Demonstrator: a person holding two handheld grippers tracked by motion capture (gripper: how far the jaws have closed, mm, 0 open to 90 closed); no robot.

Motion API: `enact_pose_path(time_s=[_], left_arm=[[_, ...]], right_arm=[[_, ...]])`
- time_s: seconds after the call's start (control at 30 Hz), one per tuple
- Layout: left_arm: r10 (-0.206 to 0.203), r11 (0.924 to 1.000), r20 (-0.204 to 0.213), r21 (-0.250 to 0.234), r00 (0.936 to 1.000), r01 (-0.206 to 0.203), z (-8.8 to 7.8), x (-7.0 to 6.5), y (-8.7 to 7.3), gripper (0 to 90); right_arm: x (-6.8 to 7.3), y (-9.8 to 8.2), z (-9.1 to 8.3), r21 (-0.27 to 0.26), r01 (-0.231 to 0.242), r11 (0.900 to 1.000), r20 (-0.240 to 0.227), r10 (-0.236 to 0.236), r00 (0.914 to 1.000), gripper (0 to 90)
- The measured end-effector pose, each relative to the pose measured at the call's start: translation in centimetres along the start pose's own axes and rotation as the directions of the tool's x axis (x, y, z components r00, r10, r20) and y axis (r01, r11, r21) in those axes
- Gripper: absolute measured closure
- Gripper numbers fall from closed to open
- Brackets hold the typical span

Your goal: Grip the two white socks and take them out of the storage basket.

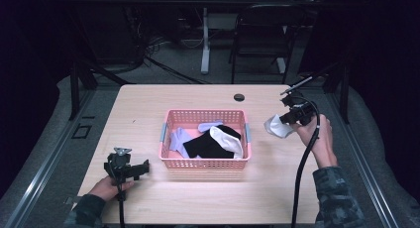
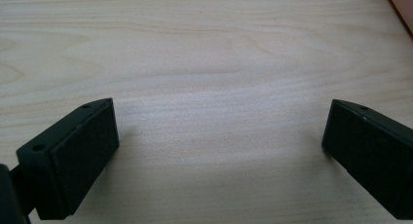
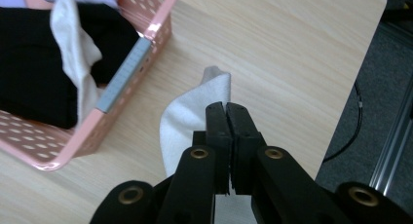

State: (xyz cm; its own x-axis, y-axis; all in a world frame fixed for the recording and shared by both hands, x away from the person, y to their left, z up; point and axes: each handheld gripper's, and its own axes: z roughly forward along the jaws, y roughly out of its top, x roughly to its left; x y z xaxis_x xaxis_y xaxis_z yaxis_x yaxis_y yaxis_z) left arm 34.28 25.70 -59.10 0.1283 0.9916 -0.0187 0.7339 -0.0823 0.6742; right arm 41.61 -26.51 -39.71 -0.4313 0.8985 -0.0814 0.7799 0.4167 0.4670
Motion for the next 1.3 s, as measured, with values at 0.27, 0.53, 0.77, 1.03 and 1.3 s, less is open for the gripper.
enact_pose_path(time_s=[0.27,0.53,0.77,1.03,1.3], left_arm=[[-0.003,1.0,0.0,0.0,1.0,0.003,0.0,0.0,0.0,0.0],[-0.002,1.0,0.001,0.0,1.0,0.002,0.0,0.0,0.0,0.0],[-0.003,1.0,0.001,0.0,1.0,0.003,0.0,0.0,0.0,0.0],[-0.002,1.0,0.0,0.0,1.0,0.002,0.0,0.0,0.0,0.0],[-0.003,1.0,0.001,-0.001,1.0,0.003,0.0,0.0,0.0,0.0]], right_arm=[[0.3,-1.2,3.5,0.066,-0.013,0.998,0.056,0.009,0.9984,89.0],[0.8,-2.3,7.6,0.146,-0.013,0.989,0.008,0.012,0.9999,88.3],[1.4,-3.0,8.5,0.163,-0.01,0.987,-0.041,0.017,0.999,81.3],[1.9,-2.0,5.0,0.054,-0.017,0.998,-0.107,0.023,0.994,54.3],[4.1,0.3,1.8,-0.047,0.032,0.998,-0.117,-0.037,0.9924,24.5]])
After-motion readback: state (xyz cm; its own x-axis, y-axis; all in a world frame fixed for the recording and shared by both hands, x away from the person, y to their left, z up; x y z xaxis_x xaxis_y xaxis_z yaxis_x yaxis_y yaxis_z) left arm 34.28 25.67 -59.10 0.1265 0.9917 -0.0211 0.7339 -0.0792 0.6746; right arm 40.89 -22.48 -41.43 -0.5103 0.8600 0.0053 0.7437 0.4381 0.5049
